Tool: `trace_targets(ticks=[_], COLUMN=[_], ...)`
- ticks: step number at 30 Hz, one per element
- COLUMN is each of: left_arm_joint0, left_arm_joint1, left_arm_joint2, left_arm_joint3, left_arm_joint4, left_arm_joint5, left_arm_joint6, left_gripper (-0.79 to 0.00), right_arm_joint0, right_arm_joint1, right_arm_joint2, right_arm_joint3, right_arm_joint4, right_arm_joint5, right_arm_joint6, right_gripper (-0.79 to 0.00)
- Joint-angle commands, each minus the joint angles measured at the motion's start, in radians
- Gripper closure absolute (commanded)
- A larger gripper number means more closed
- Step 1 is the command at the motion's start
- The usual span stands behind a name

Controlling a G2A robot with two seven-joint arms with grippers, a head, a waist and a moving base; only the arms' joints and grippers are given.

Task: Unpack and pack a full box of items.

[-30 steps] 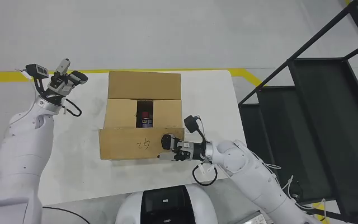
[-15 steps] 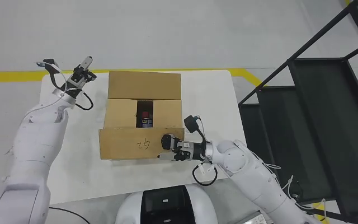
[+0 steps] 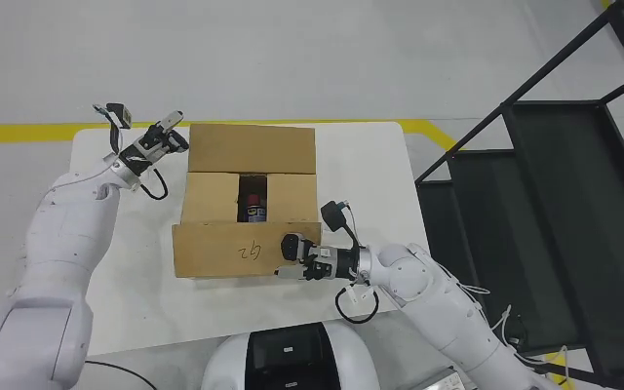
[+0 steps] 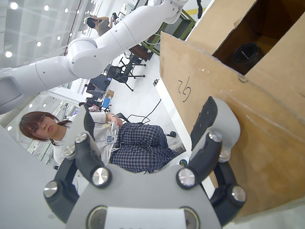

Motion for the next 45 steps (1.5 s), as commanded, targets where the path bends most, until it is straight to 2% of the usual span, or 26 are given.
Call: trace_targets(ticks=[1, 4, 9, 14, 22, 28, 36, 45], left_arm_joint0=[-0.005, -0.006, 0.022, 0.063, 0.103, 0.155, 0.219, 0.277], left_arm_joint1=[0.004, 0.011, 0.027, 0.043, 0.068, 0.097, 0.136, 0.175], left_arm_joint2=[-0.012, -0.019, -0.033, -0.043, -0.059, -0.087, -0.096, -0.066], left_arm_joint3=[0.009, -0.004, -0.076, -0.159, -0.224, -0.329, -0.463, -0.592], left_arm_joint4=[-0.036, -0.052, -0.095, -0.126, -0.151, -0.196, -0.164, -0.125], left_arm_joint5=[0.006, 0.036, 0.105, 0.132, 0.142, 0.193, 0.258, 0.312], left_arm_joint6=[-0.087, -0.141, -0.21, -0.238, -0.248, -0.298, -0.364, -0.418], left_gripper=[-0.785, -0.785, -0.785, -0.785, -0.785, -0.785, -0.785, -0.785], right_arm_joint0=[0.0, 0.0, 0.0, 0.0, 0.0, 0.0, 0.0, 0.0], right_arm_joint1=[0.0, 0.0, 0.0, 0.0, 0.0, 0.0, 0.0, 0.0], right_arm_joint2=[0.0, 0.0, 0.0, 0.0, 0.0, 0.0, 0.0, 0.0], right_arm_joint3=[0.0, 0.0, 0.0, 0.0, 0.0, 0.0, 0.0, 0.0], right_arm_joint4=[0.0, 0.0, 0.0, 0.0, 0.0, 0.0, 0.0, 0.0], right_arm_joint5=[0.0, 0.0, 0.0, 0.0, 0.0, 0.0, 0.0, 0.0], right_arm_joint6=[0.0, 0.0, 0.0, 0.0, 0.0, 0.0, 0.0, 0.0], right_gripper=[-0.785, -0.785, -0.785, -0.785, -0.785, -0.785, -0.785, -0.785])
